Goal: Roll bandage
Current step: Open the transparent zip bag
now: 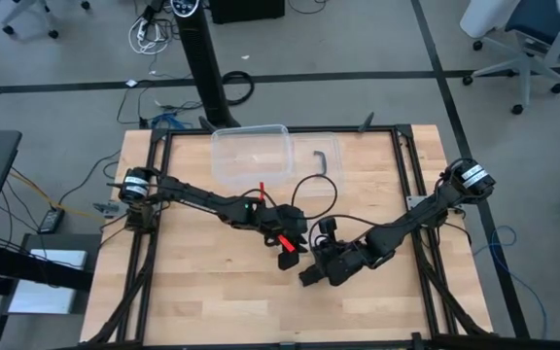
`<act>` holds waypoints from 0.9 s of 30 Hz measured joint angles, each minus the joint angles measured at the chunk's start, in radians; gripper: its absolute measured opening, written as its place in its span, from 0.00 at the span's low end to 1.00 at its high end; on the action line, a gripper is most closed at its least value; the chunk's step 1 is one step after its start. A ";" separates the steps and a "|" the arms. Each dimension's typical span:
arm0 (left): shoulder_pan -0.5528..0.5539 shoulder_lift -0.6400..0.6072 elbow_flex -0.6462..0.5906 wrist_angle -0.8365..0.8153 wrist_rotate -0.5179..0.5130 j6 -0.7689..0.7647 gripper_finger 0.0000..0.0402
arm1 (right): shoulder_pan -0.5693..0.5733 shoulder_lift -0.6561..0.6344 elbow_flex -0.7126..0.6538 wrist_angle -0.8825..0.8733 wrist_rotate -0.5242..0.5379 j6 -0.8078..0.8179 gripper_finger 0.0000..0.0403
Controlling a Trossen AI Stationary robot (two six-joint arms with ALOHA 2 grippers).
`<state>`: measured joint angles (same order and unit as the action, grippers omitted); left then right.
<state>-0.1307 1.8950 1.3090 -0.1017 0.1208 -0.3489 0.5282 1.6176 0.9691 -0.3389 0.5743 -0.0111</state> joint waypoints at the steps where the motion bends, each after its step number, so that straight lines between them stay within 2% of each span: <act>1: 0.000 0.000 0.000 -0.001 0.000 0.000 0.33 | 0.000 0.000 0.000 0.000 0.000 0.000 0.00; 19: 0.000 0.024 0.009 -0.048 -0.046 0.000 0.32 | 0.000 0.000 0.000 -0.001 0.000 0.000 0.00; 22: 0.000 0.027 0.018 -0.069 -0.044 0.007 0.28 | -0.001 0.000 0.000 -0.001 0.000 0.000 0.00; 27: -0.002 0.028 0.024 -0.074 -0.012 0.028 0.15 | -0.004 0.000 0.000 0.006 0.000 -0.010 0.00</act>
<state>-0.1326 1.9232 1.3331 -0.1760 0.1091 -0.3212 0.5243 1.6176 0.9691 -0.3328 0.5739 -0.0208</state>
